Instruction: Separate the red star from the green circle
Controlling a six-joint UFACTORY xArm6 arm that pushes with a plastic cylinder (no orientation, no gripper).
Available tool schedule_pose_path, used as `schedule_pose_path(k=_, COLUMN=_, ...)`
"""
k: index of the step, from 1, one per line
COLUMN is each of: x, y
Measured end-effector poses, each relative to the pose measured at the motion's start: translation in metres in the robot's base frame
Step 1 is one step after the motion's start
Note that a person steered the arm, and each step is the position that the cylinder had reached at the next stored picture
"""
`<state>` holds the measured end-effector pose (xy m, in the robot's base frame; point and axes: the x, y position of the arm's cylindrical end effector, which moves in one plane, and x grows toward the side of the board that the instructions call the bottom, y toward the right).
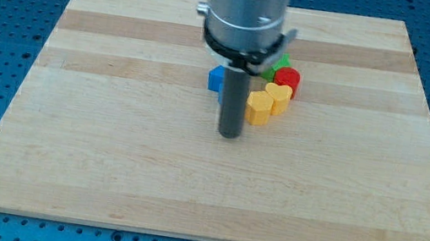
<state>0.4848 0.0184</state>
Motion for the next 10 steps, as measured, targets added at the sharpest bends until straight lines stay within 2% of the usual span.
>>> schedule_pose_path(k=2, x=-0.05, y=0.114)
schedule_pose_path(k=3, x=-0.083, y=0.148)
schedule_pose_path(k=4, x=-0.112, y=0.149)
schedule_pose_path(k=7, x=-0.094, y=0.123)
schedule_pose_path(k=10, x=-0.101, y=0.045)
